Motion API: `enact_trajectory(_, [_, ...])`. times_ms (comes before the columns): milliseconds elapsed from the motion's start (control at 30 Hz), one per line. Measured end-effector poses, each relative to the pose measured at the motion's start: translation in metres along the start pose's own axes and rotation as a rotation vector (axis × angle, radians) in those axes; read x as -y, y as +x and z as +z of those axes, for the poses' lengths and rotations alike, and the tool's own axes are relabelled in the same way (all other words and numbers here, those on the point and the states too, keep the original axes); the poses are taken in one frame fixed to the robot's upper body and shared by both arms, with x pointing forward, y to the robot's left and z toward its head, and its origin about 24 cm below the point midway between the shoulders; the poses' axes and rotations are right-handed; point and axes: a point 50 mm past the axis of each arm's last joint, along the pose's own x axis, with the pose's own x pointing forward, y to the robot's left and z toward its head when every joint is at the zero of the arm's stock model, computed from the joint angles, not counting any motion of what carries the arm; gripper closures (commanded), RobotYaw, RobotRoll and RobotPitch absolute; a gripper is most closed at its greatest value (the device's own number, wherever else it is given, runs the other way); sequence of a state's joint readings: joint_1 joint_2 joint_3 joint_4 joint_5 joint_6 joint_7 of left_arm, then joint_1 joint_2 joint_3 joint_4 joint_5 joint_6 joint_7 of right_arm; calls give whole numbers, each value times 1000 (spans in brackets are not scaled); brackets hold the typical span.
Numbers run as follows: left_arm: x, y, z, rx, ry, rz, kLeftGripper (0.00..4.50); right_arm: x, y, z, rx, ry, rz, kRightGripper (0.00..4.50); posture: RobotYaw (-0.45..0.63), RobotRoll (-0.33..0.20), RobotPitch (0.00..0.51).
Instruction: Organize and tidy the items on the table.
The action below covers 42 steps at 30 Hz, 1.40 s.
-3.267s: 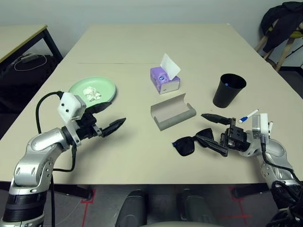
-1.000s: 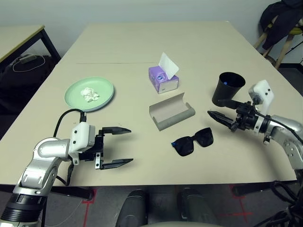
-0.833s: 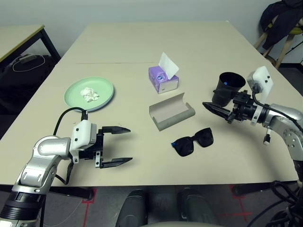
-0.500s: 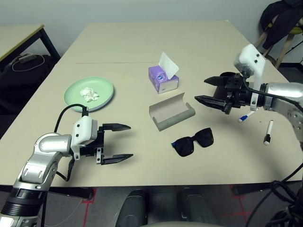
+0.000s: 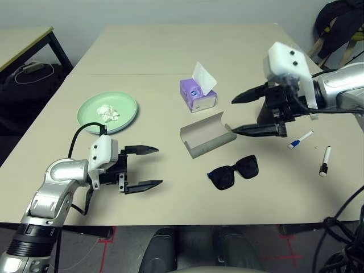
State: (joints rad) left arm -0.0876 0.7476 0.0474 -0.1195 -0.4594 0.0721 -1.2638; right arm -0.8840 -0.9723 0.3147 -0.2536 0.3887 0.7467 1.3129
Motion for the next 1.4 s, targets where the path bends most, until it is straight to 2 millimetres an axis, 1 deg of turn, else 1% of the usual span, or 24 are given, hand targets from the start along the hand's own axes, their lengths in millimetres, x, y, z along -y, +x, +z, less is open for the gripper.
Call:
enact_trajectory(100, [1, 3, 5, 30, 13, -1, 54, -3, 3, -3, -36, -27, 54, 0, -1, 0, 65])
enact_trajectory(200, [1, 3, 6, 39, 6, 5, 54, -5, 6, -4, -71, -69, 83, 0, 2, 0, 64])
enact_trajectory(300, [1, 3, 6, 40, 3, 14, 54, -11, 14, -7, -131, -145, 145, 0, 8, 0, 60])
enact_trajectory(400, [1, 4, 6, 45, 1, 18, 54, -21, 25, -18, -200, -219, 222, 0, 13, 0, 57])
enact_trajectory(500, [0, 5, 6, 48, 1, 28, 54, -26, 33, -23, -249, -282, 257, 0, 23, 0, 53])
enact_trajectory(767, [2, 7, 9, 58, 16, 38, 54, -26, 47, -37, -383, -406, 292, 0, 39, 0, 50])
enact_trajectory(867, [2, 8, 9, 63, 14, 46, 54, -23, 48, -42, -420, -427, 286, 0, 41, 0, 50])
enact_trajectory(1000, [2, 10, 8, 69, 12, 52, 54, -23, 57, -47, -424, -419, 291, 0, 43, 0, 48])
enact_trajectory(1233, [2, 10, 8, 67, 16, 55, 54, -25, 63, -47, -420, -414, 304, 0, 49, 0, 49])
enact_trajectory(1400, [2, 10, 8, 65, 17, 56, 54, -32, 69, -44, -402, -417, 329, 0, 56, 0, 49])
